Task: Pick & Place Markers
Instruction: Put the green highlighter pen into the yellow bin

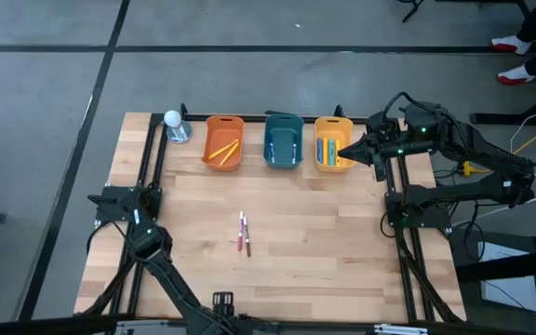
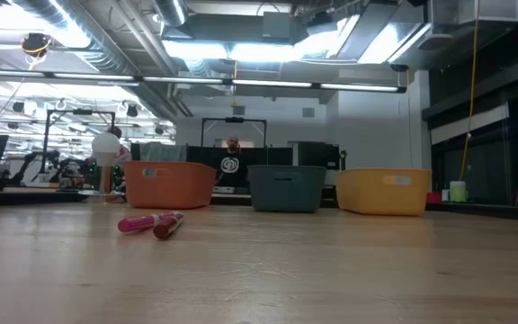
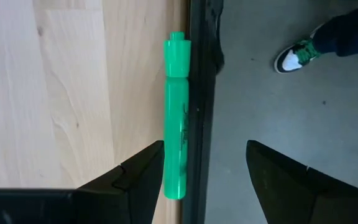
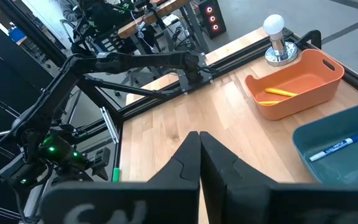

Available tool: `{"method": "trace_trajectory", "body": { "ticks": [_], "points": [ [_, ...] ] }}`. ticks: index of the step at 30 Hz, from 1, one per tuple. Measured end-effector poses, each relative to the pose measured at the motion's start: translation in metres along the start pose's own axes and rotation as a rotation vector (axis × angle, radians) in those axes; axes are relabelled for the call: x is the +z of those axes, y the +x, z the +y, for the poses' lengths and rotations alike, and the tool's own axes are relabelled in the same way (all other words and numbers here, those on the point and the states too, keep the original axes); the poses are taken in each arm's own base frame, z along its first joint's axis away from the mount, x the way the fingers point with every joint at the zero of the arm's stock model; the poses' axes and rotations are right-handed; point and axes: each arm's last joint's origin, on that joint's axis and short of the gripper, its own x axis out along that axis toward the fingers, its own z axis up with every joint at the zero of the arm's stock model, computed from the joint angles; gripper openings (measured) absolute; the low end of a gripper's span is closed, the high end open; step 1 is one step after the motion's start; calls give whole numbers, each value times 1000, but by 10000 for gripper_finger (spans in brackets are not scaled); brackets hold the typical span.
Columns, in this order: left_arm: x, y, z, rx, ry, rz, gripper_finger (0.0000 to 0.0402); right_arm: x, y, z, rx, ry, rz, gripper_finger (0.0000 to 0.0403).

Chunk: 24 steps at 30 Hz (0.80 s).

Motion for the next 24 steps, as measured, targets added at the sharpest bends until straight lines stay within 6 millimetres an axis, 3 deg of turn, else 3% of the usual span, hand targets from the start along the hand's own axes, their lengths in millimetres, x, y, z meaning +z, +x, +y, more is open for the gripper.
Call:
{"method": "trace_trajectory", "body": {
  "ticks": [14,24],
  "points": [
    [0,6,1,49,19,-23,221,0,0,0,0,-4,0,0],
    [0,28,-2,68,40,19,221,0,0,0,0,-14,0,0]
  ]
}}
